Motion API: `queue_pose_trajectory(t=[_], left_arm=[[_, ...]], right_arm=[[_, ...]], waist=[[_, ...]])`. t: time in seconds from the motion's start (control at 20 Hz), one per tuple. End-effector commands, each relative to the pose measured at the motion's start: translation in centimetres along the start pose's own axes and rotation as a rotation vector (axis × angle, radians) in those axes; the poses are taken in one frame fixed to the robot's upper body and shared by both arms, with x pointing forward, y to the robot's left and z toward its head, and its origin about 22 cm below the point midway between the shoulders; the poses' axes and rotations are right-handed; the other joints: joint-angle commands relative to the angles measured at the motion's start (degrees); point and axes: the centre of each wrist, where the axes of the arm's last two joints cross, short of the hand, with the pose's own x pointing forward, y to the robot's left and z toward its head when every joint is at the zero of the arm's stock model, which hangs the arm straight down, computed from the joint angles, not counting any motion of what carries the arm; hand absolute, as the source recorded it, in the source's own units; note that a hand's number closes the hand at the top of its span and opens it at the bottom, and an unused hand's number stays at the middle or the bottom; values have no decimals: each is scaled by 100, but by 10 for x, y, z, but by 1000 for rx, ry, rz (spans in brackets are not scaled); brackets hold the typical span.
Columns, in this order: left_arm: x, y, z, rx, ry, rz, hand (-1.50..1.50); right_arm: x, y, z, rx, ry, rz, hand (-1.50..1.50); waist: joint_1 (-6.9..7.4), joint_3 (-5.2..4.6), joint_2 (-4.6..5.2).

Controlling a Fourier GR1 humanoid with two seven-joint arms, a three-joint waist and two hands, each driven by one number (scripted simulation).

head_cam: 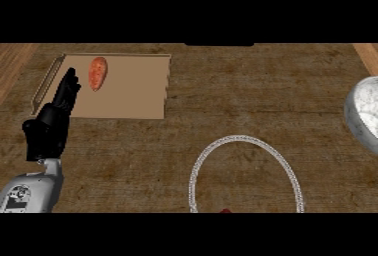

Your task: Pick the cupcake from the placemat and place it in the bowl

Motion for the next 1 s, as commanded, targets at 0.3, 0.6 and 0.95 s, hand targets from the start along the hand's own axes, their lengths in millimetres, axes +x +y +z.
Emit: queue_pose_trajectory(t=[0.3, 0.6, 0.95], left_arm=[[16, -18, -2, -25, -16, 20, 0], [16, -18, -3, -16, -23, 7, 0], [24, -22, -5, -33, -37, 11, 0]], right_arm=[[-70, -1, -55, -92, 31, 269, 150], [-93, 30, -70, -32, 190, 140, 150], [-107, 42, -64, 93, 126, -66, -150]], waist=[[90, 9, 19], [209, 18, 52], [241, 32, 81]])
